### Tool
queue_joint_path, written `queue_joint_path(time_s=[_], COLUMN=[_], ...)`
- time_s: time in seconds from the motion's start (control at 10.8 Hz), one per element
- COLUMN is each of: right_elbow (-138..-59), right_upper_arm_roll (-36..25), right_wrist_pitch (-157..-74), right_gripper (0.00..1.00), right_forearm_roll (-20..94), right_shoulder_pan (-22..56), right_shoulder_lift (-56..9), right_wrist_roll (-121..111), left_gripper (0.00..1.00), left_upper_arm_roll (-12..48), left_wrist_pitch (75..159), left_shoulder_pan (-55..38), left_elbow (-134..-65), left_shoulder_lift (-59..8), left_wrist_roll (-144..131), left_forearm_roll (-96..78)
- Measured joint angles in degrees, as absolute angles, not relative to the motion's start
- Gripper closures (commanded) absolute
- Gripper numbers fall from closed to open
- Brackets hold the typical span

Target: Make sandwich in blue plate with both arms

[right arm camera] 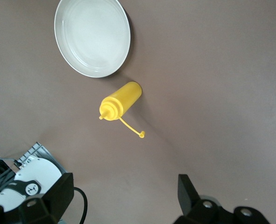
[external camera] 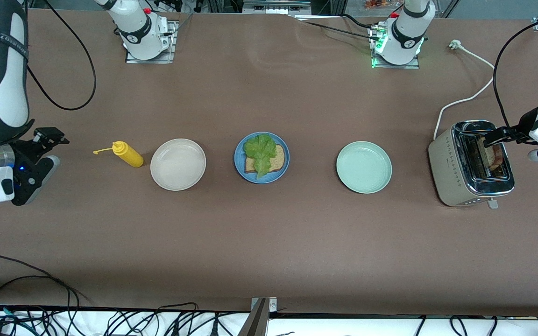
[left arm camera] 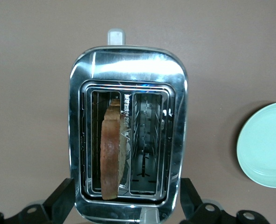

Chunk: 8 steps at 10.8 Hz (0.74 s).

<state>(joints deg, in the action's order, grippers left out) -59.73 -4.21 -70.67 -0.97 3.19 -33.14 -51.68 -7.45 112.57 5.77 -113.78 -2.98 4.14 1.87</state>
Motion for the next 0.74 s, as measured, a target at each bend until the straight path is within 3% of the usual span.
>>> queue_joint_path(time_s=[0.19, 0.37, 0.46, 0.56, 0.74], right_elbow=[-60.4, -65.7, -70.1, -75.5, -86.4], right_upper_arm_roll=[-4.2, -3.8, -3.4, -3.2, -3.2], right_wrist_pitch=[-70.7, -72.6, -75.4, -78.6, -85.6], right_gripper=[0.0, 0.0, 0.0, 0.0, 0.0], right_forearm_roll=[-2.5, -3.7, -3.7, -3.7, -3.7], right_shoulder_pan=[4.2, 4.7, 4.9, 4.9, 4.6], right_shoulder_lift=[-31.7, -27.0, -23.6, -20.0, -12.9], right_wrist_roll=[-44.5, -33.2, -27.4, -21.4, -12.5], left_gripper=[0.24, 0.48, 0.66, 0.95, 1.0], left_upper_arm_roll=[-8.4, -9.1, -9.2, -9.2, -9.2], left_wrist_pitch=[113.6, 114.9, 115.2, 115.5, 115.8], left_shoulder_pan=[5.8, 5.9, 6.0, 6.0, 6.0], left_elbow=[-113.8, -113.9, -113.9, -113.8, -113.8], left_shoulder_lift=[-5.3, -7.5, -8.1, -8.5, -8.9], left_wrist_roll=[4.1, 4.2, 4.2, 4.2, 4.6], left_forearm_roll=[1.9, 1.9, 1.9, 1.9, 1.9])
